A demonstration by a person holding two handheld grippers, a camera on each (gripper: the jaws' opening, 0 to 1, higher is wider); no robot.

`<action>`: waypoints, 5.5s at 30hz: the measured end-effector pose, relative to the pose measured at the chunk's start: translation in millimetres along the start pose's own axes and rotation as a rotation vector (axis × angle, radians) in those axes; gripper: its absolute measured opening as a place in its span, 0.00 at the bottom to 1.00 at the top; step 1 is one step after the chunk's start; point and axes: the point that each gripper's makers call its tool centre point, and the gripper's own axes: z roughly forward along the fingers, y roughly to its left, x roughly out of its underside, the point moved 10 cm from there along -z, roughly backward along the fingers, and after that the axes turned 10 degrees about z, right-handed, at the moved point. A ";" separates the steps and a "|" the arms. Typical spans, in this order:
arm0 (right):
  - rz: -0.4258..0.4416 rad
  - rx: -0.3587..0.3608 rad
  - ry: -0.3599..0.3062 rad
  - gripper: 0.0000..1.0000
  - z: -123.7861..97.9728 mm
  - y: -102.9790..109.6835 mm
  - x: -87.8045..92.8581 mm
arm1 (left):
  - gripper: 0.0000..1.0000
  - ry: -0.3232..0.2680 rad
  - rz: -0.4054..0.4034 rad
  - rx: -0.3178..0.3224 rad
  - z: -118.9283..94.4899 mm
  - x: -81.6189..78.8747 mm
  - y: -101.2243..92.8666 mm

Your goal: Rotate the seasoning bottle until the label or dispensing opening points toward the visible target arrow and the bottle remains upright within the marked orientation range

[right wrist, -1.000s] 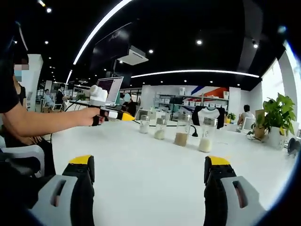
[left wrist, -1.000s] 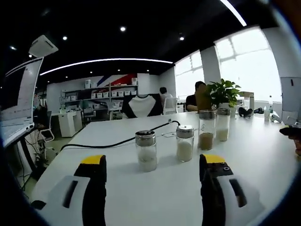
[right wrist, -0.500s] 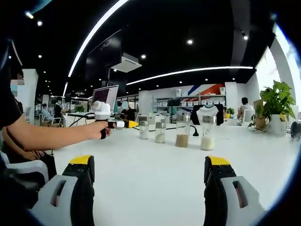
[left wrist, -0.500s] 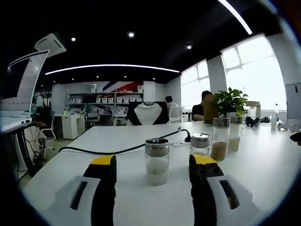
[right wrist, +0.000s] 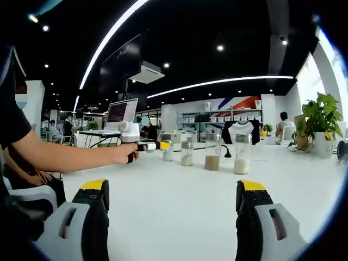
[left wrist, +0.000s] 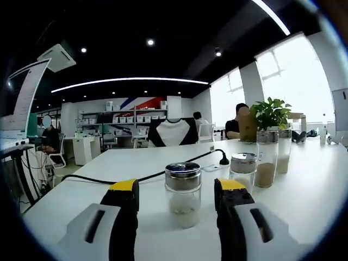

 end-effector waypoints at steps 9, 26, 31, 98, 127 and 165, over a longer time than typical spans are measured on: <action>-0.007 0.006 0.004 0.99 -2.1 -5.9 -1.0 | 0.47 0.033 -0.100 0.023 13.8 4.0 0.5; -0.015 0.002 0.001 0.97 -2.6 -9.0 -0.2 | 0.35 0.014 -0.056 0.006 25.8 3.8 -3.7; -0.023 -0.004 0.002 0.96 -2.9 -7.7 -2.8 | 0.34 0.013 -0.014 0.025 20.8 1.2 -6.9; -0.020 -0.268 -0.034 0.36 6.0 43.3 -0.9 | 0.34 -0.331 -0.118 0.866 -170.8 -78.9 -163.3; -0.223 -0.138 0.084 0.32 7.6 56.6 8.6 | 0.34 -0.228 -0.157 0.883 -198.7 -71.4 -206.4; -0.118 0.051 0.036 0.32 10.8 71.7 6.1 | 0.35 -0.161 -0.353 0.605 -218.3 -77.5 -218.7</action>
